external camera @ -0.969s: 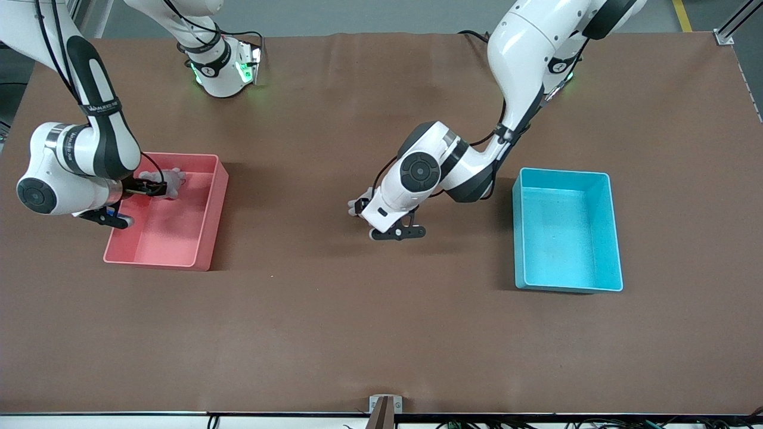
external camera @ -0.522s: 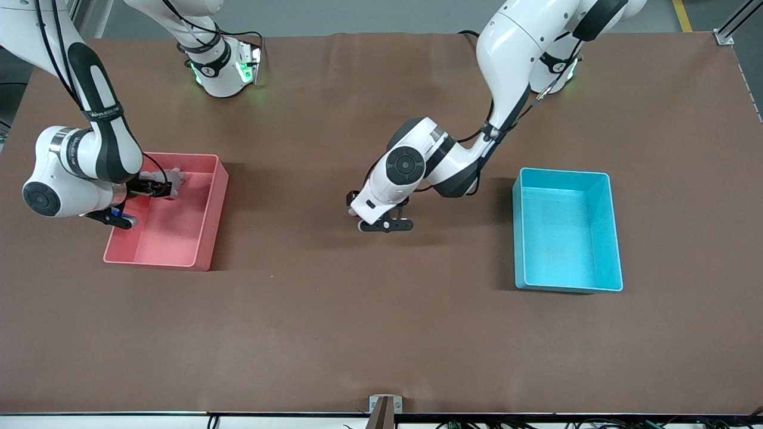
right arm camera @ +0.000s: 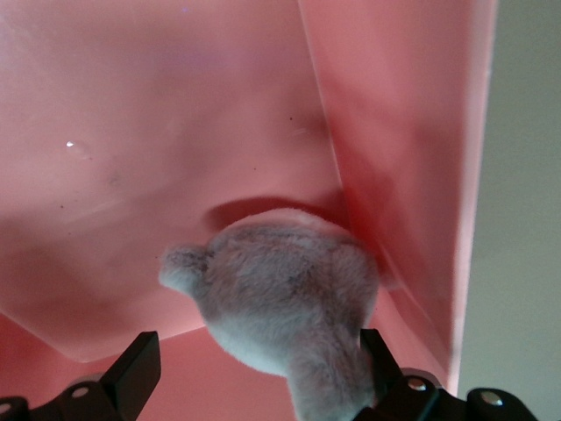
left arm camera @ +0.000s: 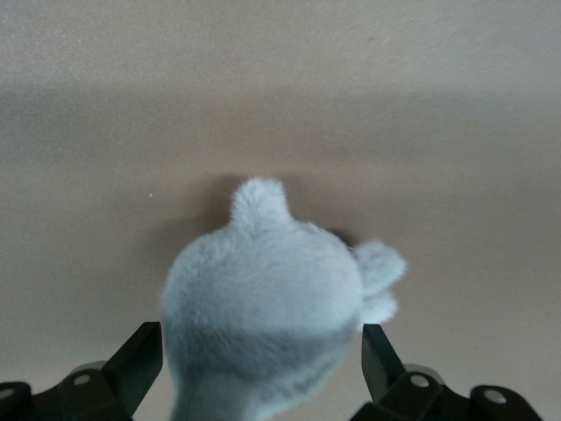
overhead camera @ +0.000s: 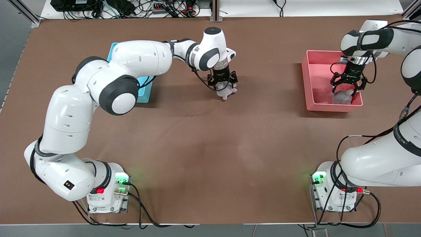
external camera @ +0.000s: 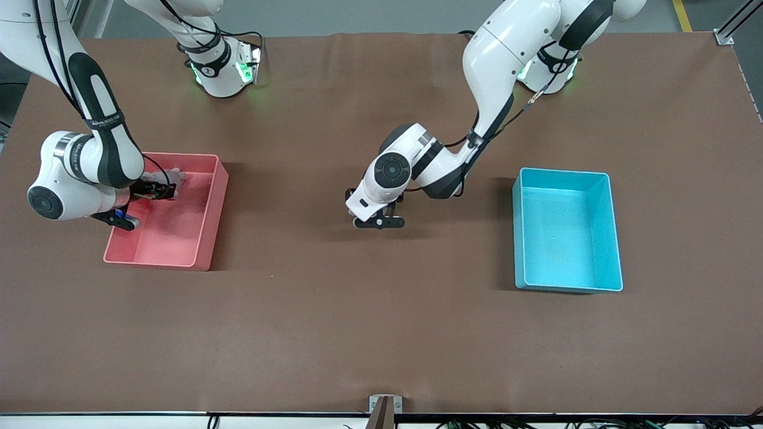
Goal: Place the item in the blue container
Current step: 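Grasp the second plush with the right gripper while the left gripper grasps the first, then carry the first plush into the blue box with the left gripper while the right lifts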
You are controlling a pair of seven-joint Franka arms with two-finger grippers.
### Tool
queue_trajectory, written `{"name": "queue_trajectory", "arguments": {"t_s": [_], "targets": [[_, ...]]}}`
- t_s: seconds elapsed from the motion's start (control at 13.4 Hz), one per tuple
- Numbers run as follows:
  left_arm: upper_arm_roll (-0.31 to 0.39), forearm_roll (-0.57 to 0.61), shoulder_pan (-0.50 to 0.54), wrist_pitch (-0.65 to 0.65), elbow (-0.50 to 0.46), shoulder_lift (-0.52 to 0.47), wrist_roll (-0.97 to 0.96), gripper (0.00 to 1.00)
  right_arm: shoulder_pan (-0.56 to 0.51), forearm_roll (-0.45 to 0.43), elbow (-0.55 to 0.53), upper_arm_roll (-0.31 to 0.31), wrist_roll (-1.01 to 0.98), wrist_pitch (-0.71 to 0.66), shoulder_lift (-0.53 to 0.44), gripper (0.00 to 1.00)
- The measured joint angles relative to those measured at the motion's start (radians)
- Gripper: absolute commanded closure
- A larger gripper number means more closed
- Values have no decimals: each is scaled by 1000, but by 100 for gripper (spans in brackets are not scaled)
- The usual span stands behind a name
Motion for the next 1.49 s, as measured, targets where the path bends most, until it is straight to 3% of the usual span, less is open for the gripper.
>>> {"name": "queue_trajectory", "arguments": {"t_s": [0.07, 0.22, 0.37, 0.52, 0.97, 1.12, 1.19, 1.49], "targets": [[0, 8, 0, 1, 0, 5, 0, 4, 0, 0, 0, 0, 0, 0, 1, 0], [1, 14, 0, 1, 1, 9, 1, 24, -1, 1, 0, 0, 1, 0, 3, 0], [1, 15, 0, 1, 5, 9, 1, 58, -2, 1, 0, 0, 2, 0, 8, 1], [1, 15, 0, 1, 11, 8, 1, 74, -3, 7, 0, 0, 2, 0, 15, 3], [3, 15, 1, -1, 28, -13, 1, 83, -3, 46, 0, 0, 33, 1, 19, 5], [6, 15, 10, -46, 38, -59, 1, 86, -3, 50, 0, 0, 41, 1, 20, 12], [9, 16, 21, -94, 42, -94, 1, 86, -3, 51, 0, 0, 44, 1, 20, 20], [15, 57, 117, -371, 46, -269, 59, 89, -4, 53, 0, 0, 47, 0, 21, 71]]}}
